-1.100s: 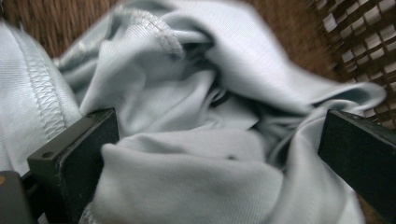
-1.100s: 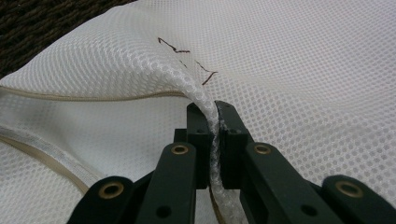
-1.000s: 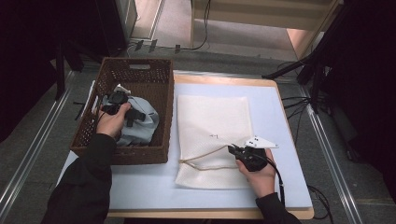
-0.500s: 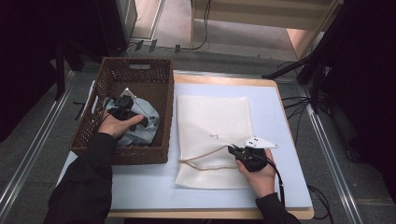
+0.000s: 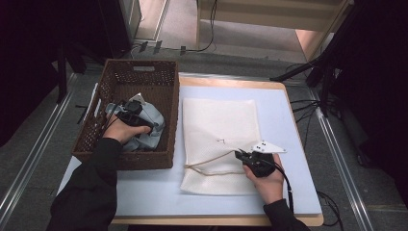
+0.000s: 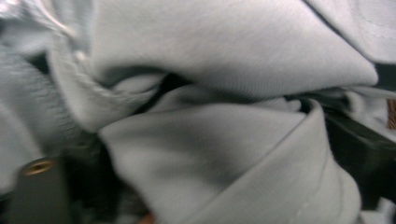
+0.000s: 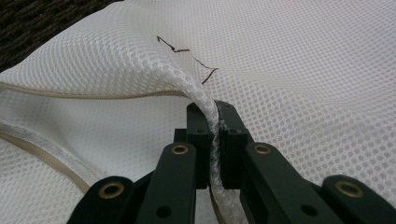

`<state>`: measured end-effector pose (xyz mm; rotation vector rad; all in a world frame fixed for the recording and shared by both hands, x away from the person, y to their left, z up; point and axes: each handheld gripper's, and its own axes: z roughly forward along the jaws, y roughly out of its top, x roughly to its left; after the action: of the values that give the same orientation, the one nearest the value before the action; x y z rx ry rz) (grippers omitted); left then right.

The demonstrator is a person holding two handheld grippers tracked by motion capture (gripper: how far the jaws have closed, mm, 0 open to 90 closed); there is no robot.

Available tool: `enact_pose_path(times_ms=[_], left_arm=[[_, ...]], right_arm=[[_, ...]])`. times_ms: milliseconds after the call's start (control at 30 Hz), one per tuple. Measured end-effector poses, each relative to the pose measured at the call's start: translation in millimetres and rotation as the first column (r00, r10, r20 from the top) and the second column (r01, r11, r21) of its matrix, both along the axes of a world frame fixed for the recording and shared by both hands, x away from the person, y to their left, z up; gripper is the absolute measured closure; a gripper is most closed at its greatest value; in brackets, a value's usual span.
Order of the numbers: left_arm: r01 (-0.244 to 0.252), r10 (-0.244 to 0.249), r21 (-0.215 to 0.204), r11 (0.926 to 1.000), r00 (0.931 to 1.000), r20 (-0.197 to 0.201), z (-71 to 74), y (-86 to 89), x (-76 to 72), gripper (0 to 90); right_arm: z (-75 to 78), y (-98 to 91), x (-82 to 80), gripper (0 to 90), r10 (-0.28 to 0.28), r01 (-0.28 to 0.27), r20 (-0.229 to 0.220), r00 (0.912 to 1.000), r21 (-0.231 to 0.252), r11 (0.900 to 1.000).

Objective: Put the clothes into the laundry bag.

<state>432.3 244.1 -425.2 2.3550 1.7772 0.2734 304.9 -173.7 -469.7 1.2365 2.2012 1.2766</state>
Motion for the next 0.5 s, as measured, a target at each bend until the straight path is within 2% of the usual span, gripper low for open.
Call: enact_pose_path(times_ms=[100, 233, 267, 333, 367, 433, 467, 500], left_arm=[[0.022, -0.022, -0.004, 0.9998, 0.9997, 0.013, 4.4, -1.3, -1.7, 33.7], [0.025, -0.025, -0.028, 0.9993, 0.9996, 0.016, 10.2, -1.4, -1.8, 51.6], [0.025, -0.025, -0.041, 0.9988, 0.9995, 0.018, 11.7, -1.0, -2.0, 54.9], [0.039, -0.037, -0.098, 0.9945, 0.9991, 0.018, 14.0, -1.0, -2.2, 60.5], [0.049, -0.047, -0.136, 0.9895, 0.9988, 0.014, 14.6, -1.1, -2.3, 60.8], [0.086, -0.087, -0.273, 0.9582, 0.9961, 0.009, 15.6, -0.4, -2.2, 61.5], [0.108, -0.112, -0.365, 0.9247, 0.9937, 0.009, 16.3, -1.7, -2.3, 61.5], [0.120, -0.123, -0.367, 0.9225, 0.9923, 0.014, 16.6, -3.0, -2.6, 60.9]], right_arm=[[-0.2, 0.4, 0.0, 86.3, 0.001, -0.001, 0.000, 1.0000, -0.001, 1.0000], [0.7, 0.0, -0.5, 86.3, 0.000, 0.000, -0.002, 1.0000, 0.003, 1.0000], [0.7, 0.2, -0.5, 86.4, 0.000, 0.000, -0.001, 1.0000, 0.003, 1.0000], [0.2, 0.6, -0.2, 86.4, 0.000, 0.000, 0.001, 1.0000, 0.001, 1.0000], [0.1, 0.6, -0.1, 86.4, 0.001, -0.001, 0.001, 1.0000, 0.000, 1.0000], [0.0, 0.6, 0.2, 86.4, -0.001, 0.001, -0.001, 1.0000, 0.002, 1.0000], [0.0, 0.5, 0.3, 86.4, -0.001, 0.001, -0.001, 1.0000, 0.001, 1.0000], [0.0, 0.6, 0.3, 86.4, -0.001, 0.001, -0.001, 1.0000, 0.001, 1.0000]])
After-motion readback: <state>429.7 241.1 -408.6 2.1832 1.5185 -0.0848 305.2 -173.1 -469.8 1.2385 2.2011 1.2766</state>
